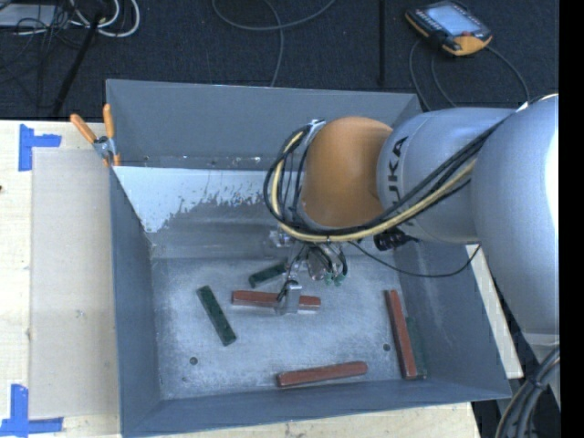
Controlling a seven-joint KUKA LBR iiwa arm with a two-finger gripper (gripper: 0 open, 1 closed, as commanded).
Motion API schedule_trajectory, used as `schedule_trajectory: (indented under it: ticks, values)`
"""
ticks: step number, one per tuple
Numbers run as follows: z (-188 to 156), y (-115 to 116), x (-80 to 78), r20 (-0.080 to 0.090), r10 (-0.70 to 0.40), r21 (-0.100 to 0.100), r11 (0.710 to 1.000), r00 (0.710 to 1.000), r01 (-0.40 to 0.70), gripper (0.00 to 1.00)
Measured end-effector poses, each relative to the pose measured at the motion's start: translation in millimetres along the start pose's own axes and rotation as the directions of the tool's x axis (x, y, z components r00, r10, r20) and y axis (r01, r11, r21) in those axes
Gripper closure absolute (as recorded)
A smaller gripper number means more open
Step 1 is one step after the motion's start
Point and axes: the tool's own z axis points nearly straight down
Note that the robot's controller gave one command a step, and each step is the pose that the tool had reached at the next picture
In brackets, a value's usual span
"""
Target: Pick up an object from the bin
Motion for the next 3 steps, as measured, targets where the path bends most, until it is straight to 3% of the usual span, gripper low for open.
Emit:
schedule_trajectory:
  ticks: [1, 2, 3]
  values:
    - [30, -14, -9.8, 0.000, 0.069, -0.001, 0.998, 0.998, -0.069, 1.00]
    - [30, -15, -9.8, 0.000, 0.069, -0.001, 0.998, 0.998, -0.069, 1.00]
    - [-125, -23, -9.0, 0.004, 0.041, 0.000, 0.999, 0.999, -0.041, 1.00]
